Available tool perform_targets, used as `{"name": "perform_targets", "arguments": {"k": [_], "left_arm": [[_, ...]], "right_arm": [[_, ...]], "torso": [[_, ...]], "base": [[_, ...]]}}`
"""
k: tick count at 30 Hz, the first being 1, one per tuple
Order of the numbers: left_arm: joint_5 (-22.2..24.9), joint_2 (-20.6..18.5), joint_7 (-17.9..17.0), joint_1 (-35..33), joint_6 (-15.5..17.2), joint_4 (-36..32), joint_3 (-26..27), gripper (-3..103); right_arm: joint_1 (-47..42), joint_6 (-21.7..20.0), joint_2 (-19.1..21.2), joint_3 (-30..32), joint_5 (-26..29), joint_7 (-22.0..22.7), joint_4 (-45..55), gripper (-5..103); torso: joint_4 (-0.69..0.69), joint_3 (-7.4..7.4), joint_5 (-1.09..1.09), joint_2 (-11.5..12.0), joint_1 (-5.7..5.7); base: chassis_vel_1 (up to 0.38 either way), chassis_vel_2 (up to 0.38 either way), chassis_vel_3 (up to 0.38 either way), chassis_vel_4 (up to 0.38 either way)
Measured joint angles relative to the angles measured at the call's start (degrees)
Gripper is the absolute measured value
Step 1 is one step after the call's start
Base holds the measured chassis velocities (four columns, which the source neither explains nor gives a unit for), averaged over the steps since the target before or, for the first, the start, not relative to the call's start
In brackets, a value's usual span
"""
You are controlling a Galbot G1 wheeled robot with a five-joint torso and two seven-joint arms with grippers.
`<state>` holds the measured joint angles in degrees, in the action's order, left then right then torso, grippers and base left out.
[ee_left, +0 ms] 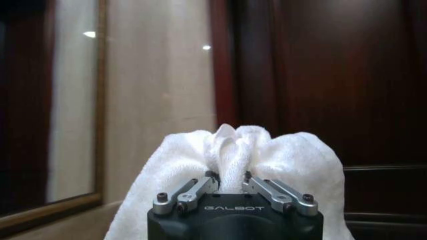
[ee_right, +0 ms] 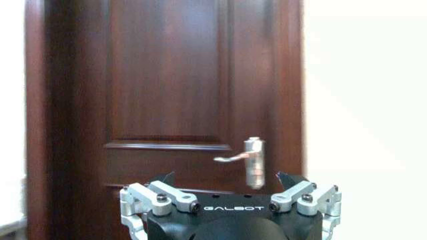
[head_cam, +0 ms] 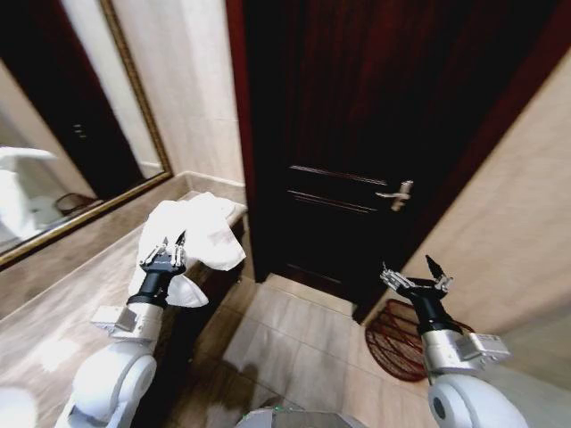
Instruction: Discard the used towel into the hamper.
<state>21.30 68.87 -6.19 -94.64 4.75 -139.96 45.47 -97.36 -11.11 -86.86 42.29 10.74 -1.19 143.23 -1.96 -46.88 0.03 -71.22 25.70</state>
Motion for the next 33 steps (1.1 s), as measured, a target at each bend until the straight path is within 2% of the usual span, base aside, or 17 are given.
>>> {"name": "perform_targets", "arguments": {"k": [12, 33], "left_arm": [[0.0, 0.0, 0.3, 0.1, -0.1, 0.6, 0.0, 13], [0.1, 0.2, 0.8, 0.7, -0.5, 1.4, -0.1, 13]], "right_arm": [[-0.2, 1.7, -0.3, 0.0, -0.9, -0.4, 0.0, 100], [-0.3, 0.9, -0.4, 0.0, -1.0, 0.0, 0.0, 100]], "torso": [[0.0, 0.03, -0.03, 0.0, -0.03], [0.01, 0.79, -0.03, 1.4, -0.66]], "base": [[-0.172, -0.229, -0.086, -0.031], [-0.116, -0.12, -0.125, -0.126]]}}
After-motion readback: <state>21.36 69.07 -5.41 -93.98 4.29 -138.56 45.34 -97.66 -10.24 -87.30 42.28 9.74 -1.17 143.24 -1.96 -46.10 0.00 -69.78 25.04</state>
